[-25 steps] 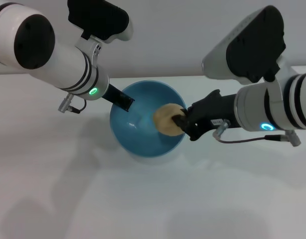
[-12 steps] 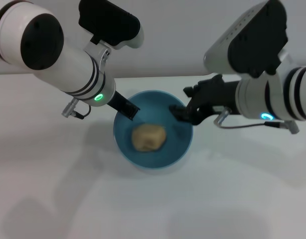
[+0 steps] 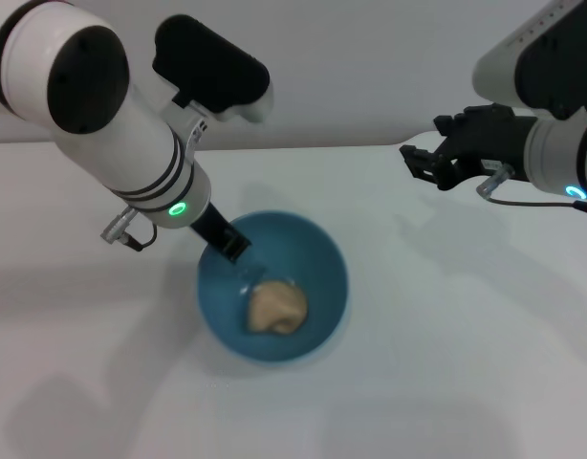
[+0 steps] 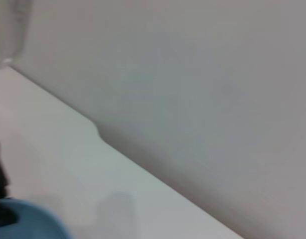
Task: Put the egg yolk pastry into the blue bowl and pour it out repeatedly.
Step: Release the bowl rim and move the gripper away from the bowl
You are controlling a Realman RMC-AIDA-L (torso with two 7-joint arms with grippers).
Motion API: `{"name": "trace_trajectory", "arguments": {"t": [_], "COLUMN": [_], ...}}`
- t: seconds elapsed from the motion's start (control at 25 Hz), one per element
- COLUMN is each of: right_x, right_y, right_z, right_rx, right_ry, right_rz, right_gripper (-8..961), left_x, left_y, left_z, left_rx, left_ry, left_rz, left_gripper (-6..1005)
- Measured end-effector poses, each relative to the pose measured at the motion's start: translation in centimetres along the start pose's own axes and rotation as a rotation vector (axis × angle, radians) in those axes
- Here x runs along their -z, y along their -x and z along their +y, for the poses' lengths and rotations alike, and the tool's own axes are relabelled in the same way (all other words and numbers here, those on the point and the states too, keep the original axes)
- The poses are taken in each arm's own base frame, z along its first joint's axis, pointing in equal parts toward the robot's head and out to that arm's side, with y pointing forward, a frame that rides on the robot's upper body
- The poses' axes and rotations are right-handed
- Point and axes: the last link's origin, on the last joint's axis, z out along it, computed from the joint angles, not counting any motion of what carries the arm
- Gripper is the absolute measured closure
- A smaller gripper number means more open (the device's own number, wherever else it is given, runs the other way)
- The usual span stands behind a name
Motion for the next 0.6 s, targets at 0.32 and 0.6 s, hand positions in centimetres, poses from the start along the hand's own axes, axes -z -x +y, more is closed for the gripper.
{"name": "trace_trajectory", "arguments": {"t": [0.32,0.6], "right_x": [-0.1,-0.5], "right_y": [-1.6,-2.4], "right_z": [-1.0,-1.1], "right_rx": [-0.045,-0.052], "right_ry": [-0.056,-0.059], "right_rz": [-0.025,-0.011], "right_gripper": [498,497], "left_x": [-0.1,0.1], "left_y": [0.7,0.7], "left_z": [0.9,2.0], "left_rx": [-0.103,-0.145], "left_ry": [-0.037,-0.029], "left_rz": [-0.094,-0.145], "left_gripper": [985,986]}}
